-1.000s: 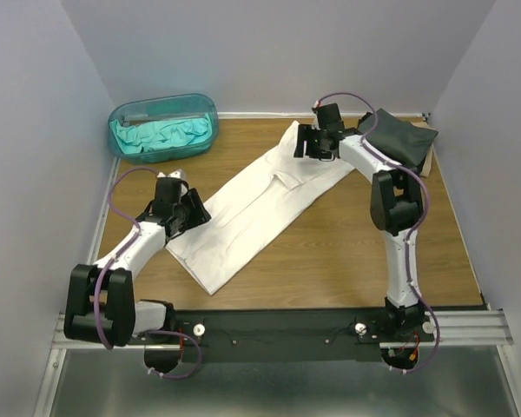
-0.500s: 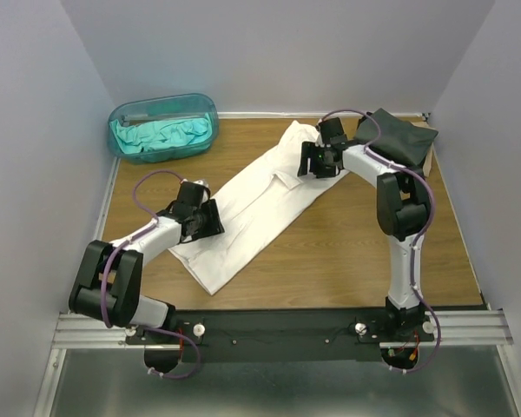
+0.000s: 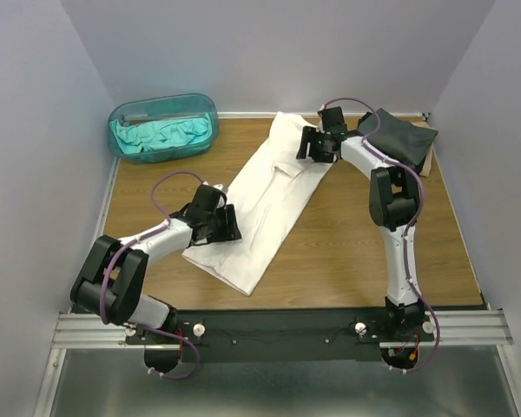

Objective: Fold and stack the t-shirts
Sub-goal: Fold the tshirt

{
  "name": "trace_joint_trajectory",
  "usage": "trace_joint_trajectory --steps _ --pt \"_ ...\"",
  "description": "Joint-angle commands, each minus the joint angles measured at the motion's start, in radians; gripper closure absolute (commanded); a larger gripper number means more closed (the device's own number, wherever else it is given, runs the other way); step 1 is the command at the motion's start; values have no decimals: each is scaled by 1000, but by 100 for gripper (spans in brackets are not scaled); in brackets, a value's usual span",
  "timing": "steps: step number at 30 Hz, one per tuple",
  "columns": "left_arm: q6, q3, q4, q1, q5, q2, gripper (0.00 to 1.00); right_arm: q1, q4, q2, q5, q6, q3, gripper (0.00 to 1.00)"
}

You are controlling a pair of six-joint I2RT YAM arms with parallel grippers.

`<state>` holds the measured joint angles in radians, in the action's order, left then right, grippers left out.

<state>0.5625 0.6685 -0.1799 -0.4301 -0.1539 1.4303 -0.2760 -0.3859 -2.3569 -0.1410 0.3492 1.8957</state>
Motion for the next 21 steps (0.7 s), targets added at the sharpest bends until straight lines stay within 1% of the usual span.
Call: trace_joint_trajectory --steps 1,4,7,11,17,18,21 --pt "13 -43 16 -50 -189 34 42 12 -74 -143 -17 -30 51 23" --pt "7 -18 65 -81 -271 74 41 12 -91 -188 -45 -41 121 23" --pt "-19 17 82 -114 -350 162 41 14 -99 -225 -77 -39 176 23" --pt "-27 49 115 -174 -400 206 42 14 -107 -266 -103 -33 241 22" --pt "-3 68 174 -226 -484 232 42 12 -111 -291 -121 -19 269 22" --pt "2 66 207 -239 -516 239 41 12 -113 -292 -124 -18 272 22" --pt "13 74 237 -263 -535 260 41 14 -113 -291 -137 -26 270 22"
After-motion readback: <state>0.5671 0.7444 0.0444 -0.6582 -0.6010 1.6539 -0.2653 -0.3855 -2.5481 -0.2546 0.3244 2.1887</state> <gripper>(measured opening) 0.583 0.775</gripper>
